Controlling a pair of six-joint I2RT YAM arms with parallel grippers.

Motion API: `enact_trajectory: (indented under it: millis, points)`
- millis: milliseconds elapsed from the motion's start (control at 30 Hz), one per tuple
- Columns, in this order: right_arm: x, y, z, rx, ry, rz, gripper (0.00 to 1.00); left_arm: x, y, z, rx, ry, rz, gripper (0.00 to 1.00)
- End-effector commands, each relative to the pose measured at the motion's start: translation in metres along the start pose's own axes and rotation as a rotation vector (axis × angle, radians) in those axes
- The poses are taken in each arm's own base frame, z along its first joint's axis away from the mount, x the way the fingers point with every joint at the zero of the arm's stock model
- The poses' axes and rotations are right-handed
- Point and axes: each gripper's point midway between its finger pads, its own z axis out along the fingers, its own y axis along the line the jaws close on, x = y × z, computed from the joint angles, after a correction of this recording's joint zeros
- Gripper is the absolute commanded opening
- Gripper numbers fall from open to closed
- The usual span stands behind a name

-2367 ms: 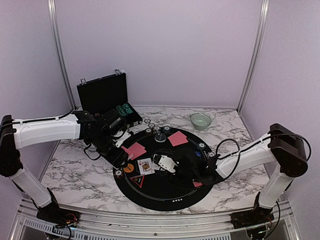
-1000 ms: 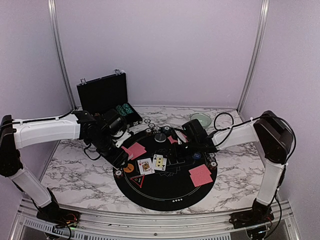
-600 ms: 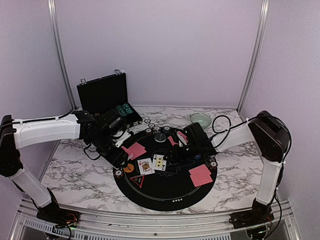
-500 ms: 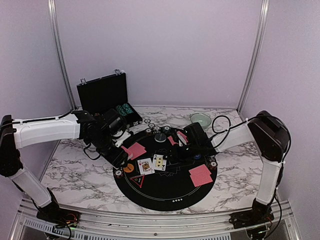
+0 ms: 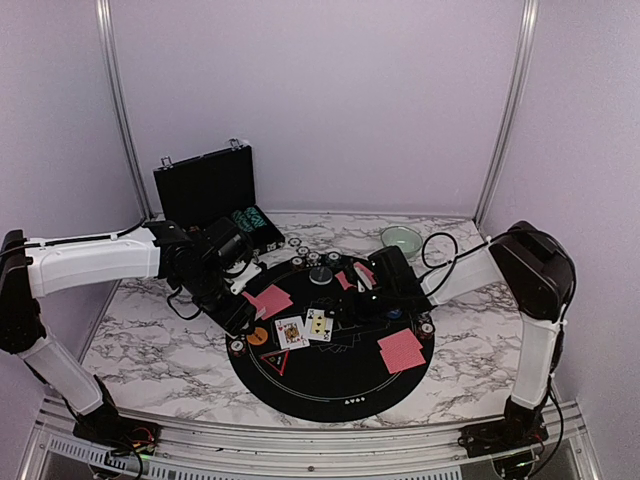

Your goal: Distribute texas hold em gaming equipment

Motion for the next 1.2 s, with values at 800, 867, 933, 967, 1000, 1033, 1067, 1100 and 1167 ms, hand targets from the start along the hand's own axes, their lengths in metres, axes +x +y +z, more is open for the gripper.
enact_trajectory:
  millis: [800,867,933,967,1000,1033,1067,1100,1167]
  points:
    - [0.006,0.011,0.025,-0.019,0.071,-0.039,0.36,-0.01,0.0,-0.007,0.014,-0.045,0.006,0.5]
    - [0.007,0.014,0.025,-0.022,0.073,-0.041,0.36,-0.01,0.0,-0.007,0.014,-0.045,0.005,0.5]
    - [0.009,0.014,0.024,-0.02,0.073,-0.037,0.36,-0.01,0.0,-0.008,0.015,-0.047,0.005,0.5]
    - [0.01,0.013,0.024,-0.018,0.07,-0.036,0.36,-0.01,-0.001,-0.007,0.016,-0.046,0.006,0.5]
    - [0.01,0.013,0.023,-0.015,0.07,-0.035,0.35,-0.01,0.0,-0.008,0.015,-0.048,0.005,0.5]
    - [0.01,0.012,0.023,-0.014,0.07,-0.033,0.36,-0.01,0.0,-0.008,0.016,-0.047,0.005,0.5]
    - [0.01,0.012,0.023,-0.013,0.069,-0.031,0.36,-0.01,-0.001,-0.008,0.017,-0.047,0.005,0.5]
    - [0.01,0.012,0.022,-0.013,0.068,-0.031,0.35,-0.01,-0.001,-0.008,0.017,-0.047,0.006,0.5]
    - [0.01,0.012,0.021,-0.009,0.063,-0.03,0.36,-0.011,-0.001,-0.008,0.021,-0.05,0.005,0.5]
